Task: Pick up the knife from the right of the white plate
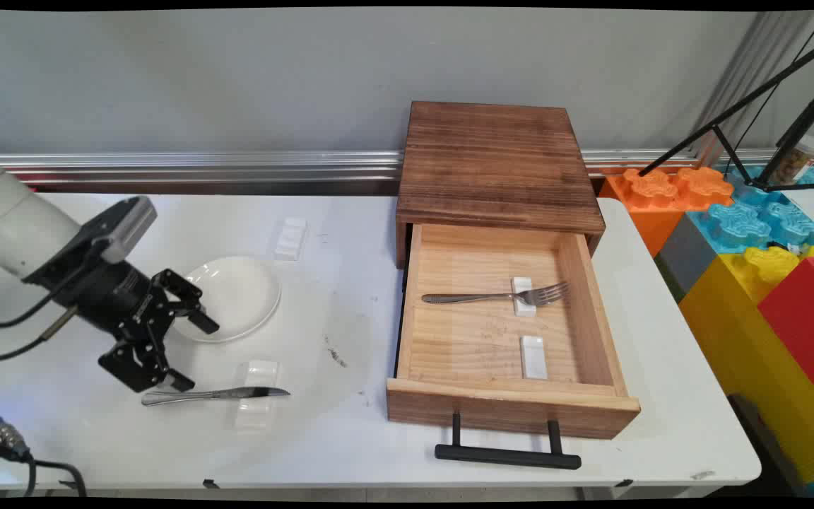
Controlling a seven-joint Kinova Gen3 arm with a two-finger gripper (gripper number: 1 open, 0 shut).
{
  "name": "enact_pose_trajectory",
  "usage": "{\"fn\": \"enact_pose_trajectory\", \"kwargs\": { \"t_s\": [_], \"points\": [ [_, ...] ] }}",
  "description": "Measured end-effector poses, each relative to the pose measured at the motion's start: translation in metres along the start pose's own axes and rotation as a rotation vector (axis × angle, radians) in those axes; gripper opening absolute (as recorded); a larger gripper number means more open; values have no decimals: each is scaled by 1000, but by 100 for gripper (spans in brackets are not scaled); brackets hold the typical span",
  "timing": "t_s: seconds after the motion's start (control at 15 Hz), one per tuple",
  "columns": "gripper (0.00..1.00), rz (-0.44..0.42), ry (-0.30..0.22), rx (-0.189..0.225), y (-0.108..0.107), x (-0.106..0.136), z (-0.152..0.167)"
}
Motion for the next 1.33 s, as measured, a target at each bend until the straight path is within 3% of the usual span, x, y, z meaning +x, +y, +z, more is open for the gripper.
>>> {"fn": "enact_pose_trajectory", "kwargs": {
  "t_s": [0.73,1.33],
  "points": [
    [100,-42,21,20,0,-63,48],
    [100,-18,70,6,-6,-82,60]
  ]
}}
